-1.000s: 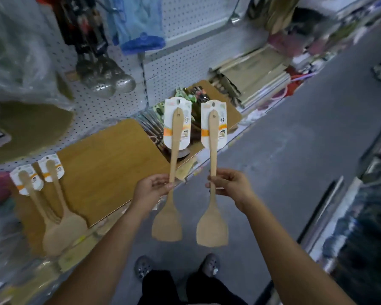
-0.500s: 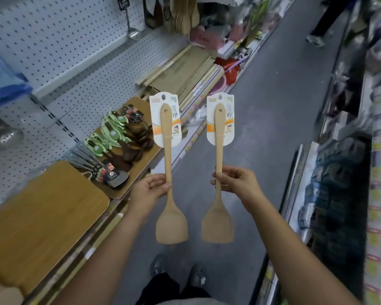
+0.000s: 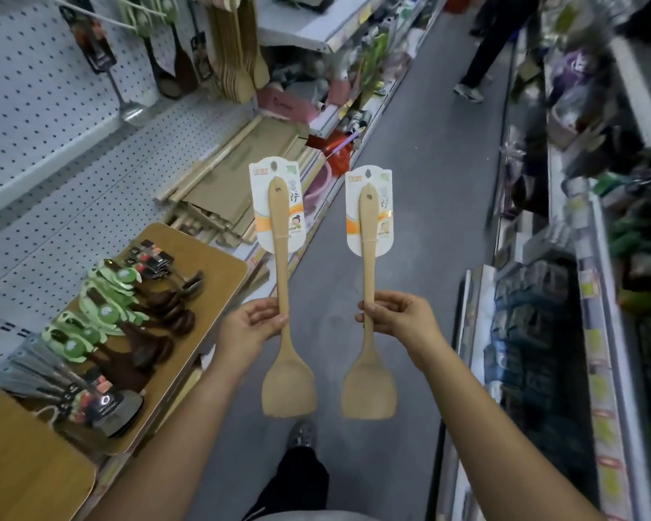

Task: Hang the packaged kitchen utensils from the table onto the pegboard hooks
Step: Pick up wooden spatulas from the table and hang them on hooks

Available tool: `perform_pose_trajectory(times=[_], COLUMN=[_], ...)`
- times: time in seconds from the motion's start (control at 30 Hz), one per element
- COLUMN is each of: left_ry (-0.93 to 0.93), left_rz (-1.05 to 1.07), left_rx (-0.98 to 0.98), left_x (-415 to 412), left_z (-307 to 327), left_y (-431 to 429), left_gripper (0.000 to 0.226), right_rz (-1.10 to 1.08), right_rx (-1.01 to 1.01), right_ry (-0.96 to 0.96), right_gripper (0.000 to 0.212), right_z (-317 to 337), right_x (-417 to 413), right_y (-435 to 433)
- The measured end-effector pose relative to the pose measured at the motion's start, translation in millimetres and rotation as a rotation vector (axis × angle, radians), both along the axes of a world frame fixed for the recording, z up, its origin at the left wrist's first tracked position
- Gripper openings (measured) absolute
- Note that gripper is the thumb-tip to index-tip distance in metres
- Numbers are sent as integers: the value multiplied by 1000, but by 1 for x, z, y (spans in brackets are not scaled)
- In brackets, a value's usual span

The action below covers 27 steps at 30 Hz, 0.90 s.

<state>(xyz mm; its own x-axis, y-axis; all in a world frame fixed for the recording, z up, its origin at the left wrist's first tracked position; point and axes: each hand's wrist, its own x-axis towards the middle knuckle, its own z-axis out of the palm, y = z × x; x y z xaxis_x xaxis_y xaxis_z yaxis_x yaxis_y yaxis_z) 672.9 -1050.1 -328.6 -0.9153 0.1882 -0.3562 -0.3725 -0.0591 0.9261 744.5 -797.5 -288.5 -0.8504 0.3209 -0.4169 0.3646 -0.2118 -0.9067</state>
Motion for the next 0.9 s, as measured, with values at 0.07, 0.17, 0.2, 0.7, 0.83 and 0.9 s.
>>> perform_pose_trajectory(times=[0.07, 0.17, 0.2, 0.7, 0.83, 0.9], left_ry=[-16, -8, -11, 4, -25, -10], left_rz=[-11, -32, -30, 29, 108, 150], left_rx=[12, 15, 14, -35, -41, -31], left_x=[-33, -79, -94, -260, -297, -315], left_z=[-3, 1, 3, 7, 14, 21], left_y=[15, 41, 49, 197, 250, 273], left_gripper=[28, 29, 28, 29, 27, 26], right_rz=[-11, -49, -54, 42, 119, 189], right_rx=[10, 2, 8, -2, -12, -12], right_ry=[-17, -20, -31, -19, -39, -20], right_gripper=[24, 24, 24, 22, 20, 17], right_z=[2, 7, 9, 3, 4, 7], right_x=[-29, -71, -85, -280, -336, -367], right_y=[15, 37, 44, 199, 254, 275])
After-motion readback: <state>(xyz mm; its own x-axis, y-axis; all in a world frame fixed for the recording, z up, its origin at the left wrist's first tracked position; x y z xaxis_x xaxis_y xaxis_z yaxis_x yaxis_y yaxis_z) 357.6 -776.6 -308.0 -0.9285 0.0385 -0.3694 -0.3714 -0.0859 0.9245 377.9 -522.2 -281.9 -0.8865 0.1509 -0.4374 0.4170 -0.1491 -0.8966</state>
